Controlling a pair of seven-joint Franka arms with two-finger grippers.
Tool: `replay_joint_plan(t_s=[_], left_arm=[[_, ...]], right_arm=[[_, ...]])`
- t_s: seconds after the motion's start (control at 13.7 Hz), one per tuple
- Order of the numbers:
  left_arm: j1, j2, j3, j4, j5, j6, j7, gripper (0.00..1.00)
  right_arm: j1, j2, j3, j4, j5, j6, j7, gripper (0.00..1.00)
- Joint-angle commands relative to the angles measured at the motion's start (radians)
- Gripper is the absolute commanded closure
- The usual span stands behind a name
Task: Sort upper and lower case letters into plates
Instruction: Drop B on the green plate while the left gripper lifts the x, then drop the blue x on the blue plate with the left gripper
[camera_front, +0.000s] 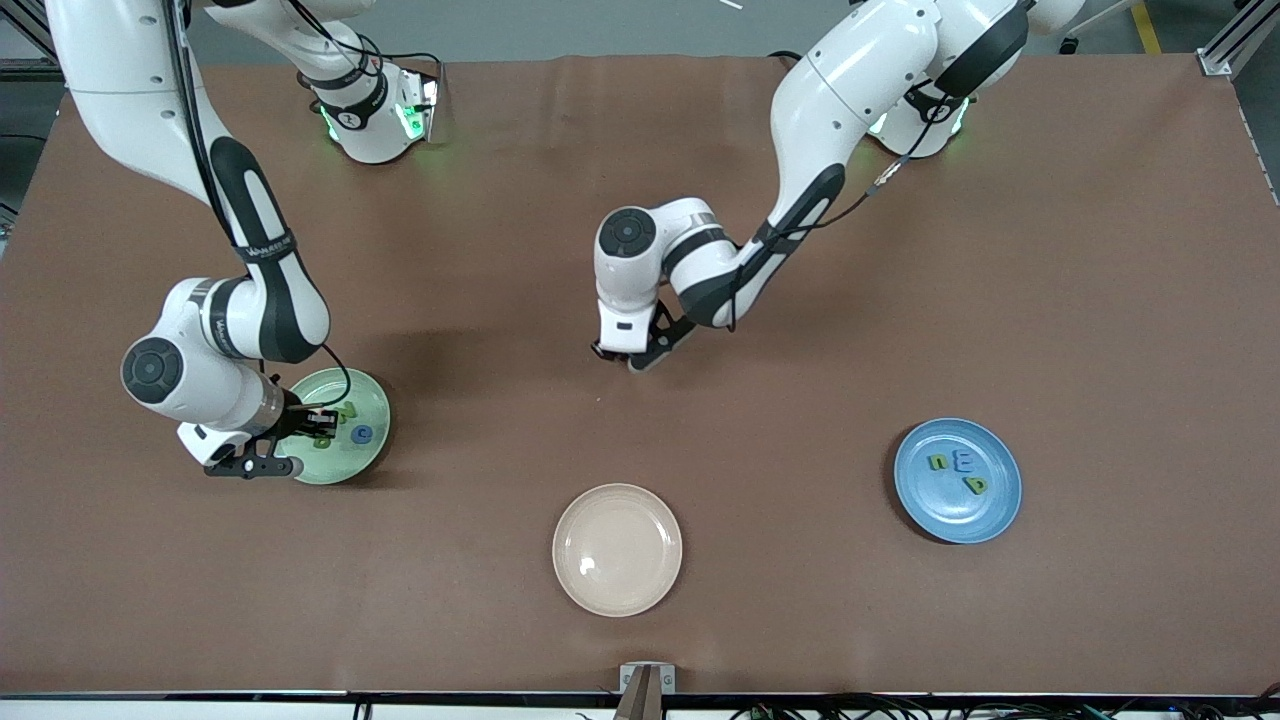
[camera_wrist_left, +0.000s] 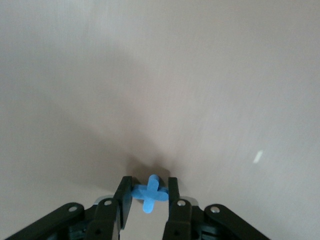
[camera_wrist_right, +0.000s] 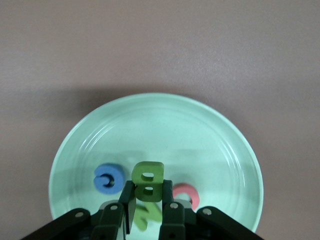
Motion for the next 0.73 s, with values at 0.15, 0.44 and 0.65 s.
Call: replay_joint_plan(t_s=[0.15,0.44,0.65], left_arm=[[0.099,-0.083,0.059,0.074,0.005,-0.136,0.228,0.95],[0.246,-0.161,0.044,0.071,-0.062,-0.251,0.532,0.95],[0.364,-0.201,0.042,0.065,-0.1,-0.369,0.768,0.95]], right_arm=[[-0.017,0.076,0.017,0.071,0.003,-0.003,-0.005,0.97],[-0.015,0.075,0.017,0.068,0.003,-0.014,-0.005,0.93],[-0.026,0.075,0.017,0.064,0.001,-0.015,-0.005,0.88]])
